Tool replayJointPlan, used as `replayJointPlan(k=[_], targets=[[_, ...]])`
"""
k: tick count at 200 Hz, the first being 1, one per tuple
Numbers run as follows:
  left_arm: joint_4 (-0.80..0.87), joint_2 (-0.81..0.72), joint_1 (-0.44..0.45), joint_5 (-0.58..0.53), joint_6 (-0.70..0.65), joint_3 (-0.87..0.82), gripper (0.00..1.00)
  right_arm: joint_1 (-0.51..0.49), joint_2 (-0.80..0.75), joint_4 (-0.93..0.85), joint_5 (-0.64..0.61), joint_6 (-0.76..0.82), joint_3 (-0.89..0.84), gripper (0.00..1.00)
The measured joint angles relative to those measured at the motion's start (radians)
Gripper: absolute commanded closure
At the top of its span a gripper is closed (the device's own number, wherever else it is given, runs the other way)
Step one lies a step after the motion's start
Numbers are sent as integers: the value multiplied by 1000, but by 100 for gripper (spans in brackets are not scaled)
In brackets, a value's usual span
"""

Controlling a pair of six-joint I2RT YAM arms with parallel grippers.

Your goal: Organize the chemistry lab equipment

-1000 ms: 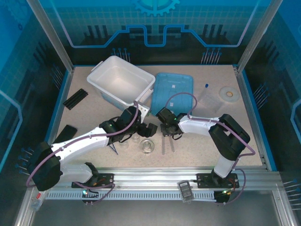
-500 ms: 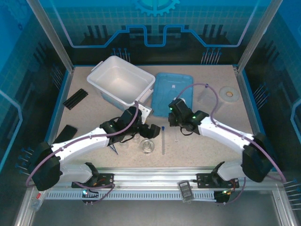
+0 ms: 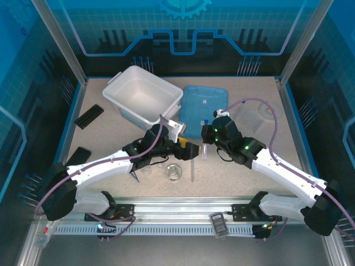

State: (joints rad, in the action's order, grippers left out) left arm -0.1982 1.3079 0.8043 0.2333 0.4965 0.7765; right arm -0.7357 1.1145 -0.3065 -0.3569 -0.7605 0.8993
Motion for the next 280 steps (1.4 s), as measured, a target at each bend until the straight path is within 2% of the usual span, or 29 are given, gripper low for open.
replayJointPlan(k=[44, 80, 106, 162, 189, 235, 251, 269, 280], targets=[[-91, 60, 12, 44, 72, 0, 18, -33, -8, 71, 1, -49, -3, 82], [-138, 81, 14, 58, 108, 0, 25, -45, -10, 107, -4, -79, -3, 82], [-155, 86, 17, 64, 127, 0, 39, -51, -11, 123, -20, -98, -3, 83], [-174, 87, 17, 64, 136, 0, 59, -51, -12, 136, -60, -115, -3, 82], [-173, 87, 17, 64, 137, 0, 75, -51, -19, 136, -71, -116, -3, 83], [-162, 86, 18, 62, 128, -4, 86, -52, -32, 146, -80, -127, -30, 82], [-151, 86, 18, 60, 116, -5, 87, -55, -32, 149, -80, -130, -35, 77], [-127, 78, 18, 53, 91, -5, 87, -55, -32, 144, -77, -135, -36, 56], [-101, 68, 18, 44, 70, -5, 87, -47, -34, 135, -63, -120, -35, 51]])
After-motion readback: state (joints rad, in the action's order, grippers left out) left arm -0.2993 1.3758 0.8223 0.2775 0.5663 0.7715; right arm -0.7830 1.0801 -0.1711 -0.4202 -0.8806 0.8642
